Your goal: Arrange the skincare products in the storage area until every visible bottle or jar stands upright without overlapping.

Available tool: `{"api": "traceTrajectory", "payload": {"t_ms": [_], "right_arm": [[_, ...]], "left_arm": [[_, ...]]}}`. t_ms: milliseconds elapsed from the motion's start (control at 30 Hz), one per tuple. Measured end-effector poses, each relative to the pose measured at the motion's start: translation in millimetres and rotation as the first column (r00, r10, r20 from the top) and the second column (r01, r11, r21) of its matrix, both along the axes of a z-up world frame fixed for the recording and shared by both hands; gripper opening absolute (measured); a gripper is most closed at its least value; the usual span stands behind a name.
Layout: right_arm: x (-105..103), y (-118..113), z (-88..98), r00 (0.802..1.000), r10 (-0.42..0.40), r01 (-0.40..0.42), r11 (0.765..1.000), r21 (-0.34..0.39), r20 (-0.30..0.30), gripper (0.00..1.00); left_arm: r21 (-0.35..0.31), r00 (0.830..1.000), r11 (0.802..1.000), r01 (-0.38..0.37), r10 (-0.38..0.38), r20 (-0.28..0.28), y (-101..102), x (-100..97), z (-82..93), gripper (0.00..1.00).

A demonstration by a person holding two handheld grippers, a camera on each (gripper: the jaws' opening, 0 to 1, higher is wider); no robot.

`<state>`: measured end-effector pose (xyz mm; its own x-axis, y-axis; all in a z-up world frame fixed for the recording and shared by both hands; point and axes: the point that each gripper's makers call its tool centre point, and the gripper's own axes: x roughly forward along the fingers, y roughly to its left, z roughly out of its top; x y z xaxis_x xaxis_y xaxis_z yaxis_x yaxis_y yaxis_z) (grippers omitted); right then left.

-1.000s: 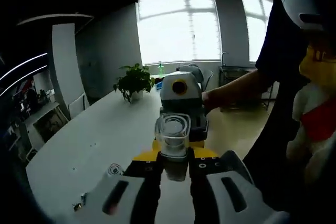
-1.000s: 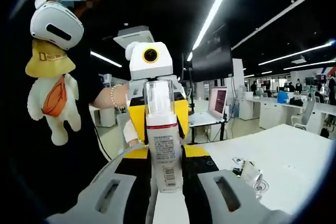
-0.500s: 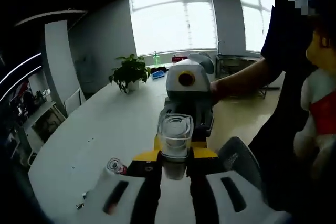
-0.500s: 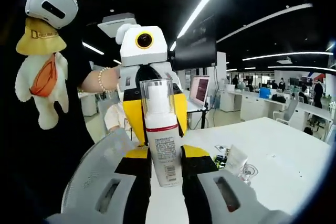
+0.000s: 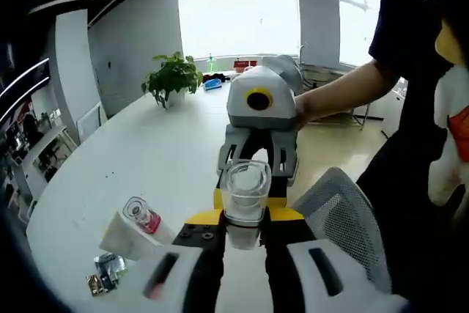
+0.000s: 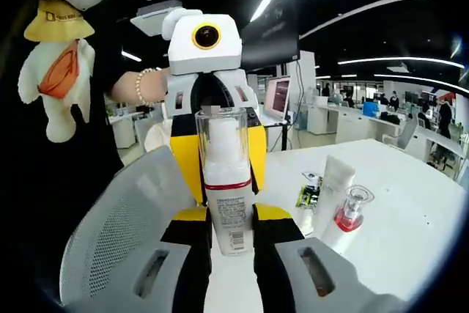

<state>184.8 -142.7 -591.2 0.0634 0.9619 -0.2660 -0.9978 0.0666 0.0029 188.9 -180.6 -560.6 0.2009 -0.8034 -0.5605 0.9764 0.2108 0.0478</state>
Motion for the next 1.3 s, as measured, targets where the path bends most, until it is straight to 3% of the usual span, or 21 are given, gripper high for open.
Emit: {"api": "traceTrajectory", "payload": {"t_ms": [367, 633, 1000, 1300], "right_arm": [[9, 6, -49.5, 0.999, -0.003, 0.000, 0.998, -0.065, -0.034, 0.20], [15, 7, -83.2, 0.999, -0.016, 0.011, 0.990, -0.144, -0.035, 0.20], [25, 7, -118.0, 0.998, -0.031, 0.019, 0.977, -0.211, -0.056, 0.20], [34, 7, -132.6, 0.998, -0.026, 0.011, 0.971, -0.240, -0.058, 0.20]], "left_arm": [[0.039, 0.998, 0.999, -0.029, 0.031, -0.060, 10, 12.1, -52.1, 0.21], [0.049, 0.997, 0.999, -0.015, 0.018, -0.070, 12, 18.7, -84.0, 0.21], [0.036, 0.992, 0.999, -0.036, 0.040, -0.116, 14, 27.3, -115.7, 0.20], [0.056, 0.992, 0.998, -0.039, 0.046, -0.120, 14, 38.1, -131.5, 0.19]]}}
